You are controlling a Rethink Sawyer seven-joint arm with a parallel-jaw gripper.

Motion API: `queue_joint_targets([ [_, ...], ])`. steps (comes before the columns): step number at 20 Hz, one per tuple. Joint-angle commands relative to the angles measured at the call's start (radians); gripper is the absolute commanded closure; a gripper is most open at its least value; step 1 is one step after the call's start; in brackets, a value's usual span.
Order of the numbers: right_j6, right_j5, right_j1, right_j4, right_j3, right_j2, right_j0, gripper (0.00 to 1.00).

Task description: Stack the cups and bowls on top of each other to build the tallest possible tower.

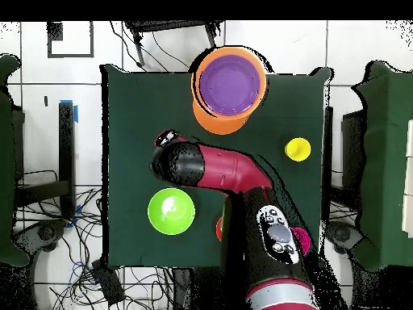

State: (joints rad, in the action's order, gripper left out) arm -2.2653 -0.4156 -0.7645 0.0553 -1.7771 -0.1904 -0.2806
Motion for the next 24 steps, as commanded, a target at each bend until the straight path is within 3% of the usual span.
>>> queue_joint_targets([
  [1,-0.232,0.099,0.059,0.067,-0.119,0.015,0.03,0.0],
  [10,-0.201,0.148,0.081,0.068,-0.145,0.029,0.028,0.0],
  [14,-0.243,0.188,0.108,0.082,-0.159,0.059,0.07,0.0],
  [24,-0.323,0.292,0.174,0.195,-0.229,0.082,0.152,0.0],
])
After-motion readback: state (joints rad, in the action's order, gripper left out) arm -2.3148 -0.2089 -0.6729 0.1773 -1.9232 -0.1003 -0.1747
